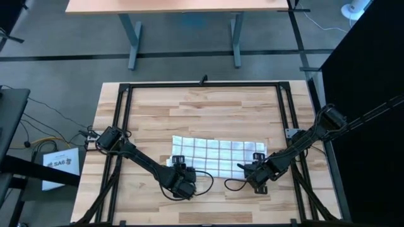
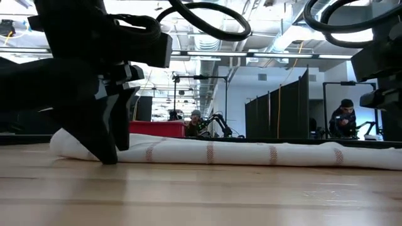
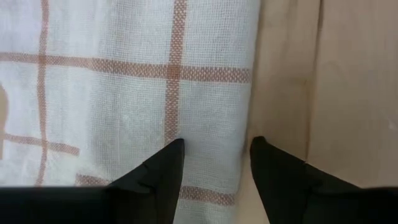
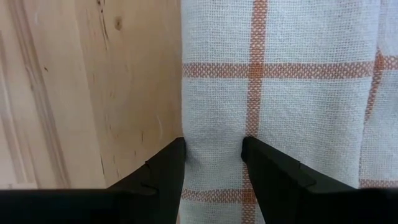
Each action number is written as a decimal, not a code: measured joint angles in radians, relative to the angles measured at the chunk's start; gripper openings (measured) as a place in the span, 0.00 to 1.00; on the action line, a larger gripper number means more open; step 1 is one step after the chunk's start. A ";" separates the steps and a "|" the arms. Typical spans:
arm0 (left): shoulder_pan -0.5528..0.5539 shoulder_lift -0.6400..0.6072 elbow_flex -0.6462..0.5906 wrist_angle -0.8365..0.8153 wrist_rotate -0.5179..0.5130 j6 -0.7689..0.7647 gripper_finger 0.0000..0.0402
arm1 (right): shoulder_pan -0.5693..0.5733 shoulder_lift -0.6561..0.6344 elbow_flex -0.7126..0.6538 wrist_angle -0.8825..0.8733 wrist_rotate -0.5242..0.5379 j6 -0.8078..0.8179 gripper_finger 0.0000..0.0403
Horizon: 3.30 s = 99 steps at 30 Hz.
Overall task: Roll towel
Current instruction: Roll the towel
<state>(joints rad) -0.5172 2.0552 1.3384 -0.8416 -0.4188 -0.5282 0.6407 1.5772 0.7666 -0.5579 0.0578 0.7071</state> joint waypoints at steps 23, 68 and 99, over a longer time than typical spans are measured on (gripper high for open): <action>0.018 -0.086 0.033 -0.038 0.230 -0.018 0.00 | 0.066 -0.077 0.017 0.023 -0.066 0.146 0.03; 0.771 -0.233 0.038 -0.123 0.671 0.858 0.00 | -0.705 -0.374 -0.039 -0.317 -0.169 -0.204 0.03; 1.069 -0.227 -0.066 0.102 0.535 0.902 0.33 | -1.215 -0.348 -0.170 -0.055 -0.251 -0.488 0.41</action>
<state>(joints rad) 0.5522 1.8282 1.2720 -0.7400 0.1163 0.3742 -0.5739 1.2297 0.5962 -0.6125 -0.1929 0.2190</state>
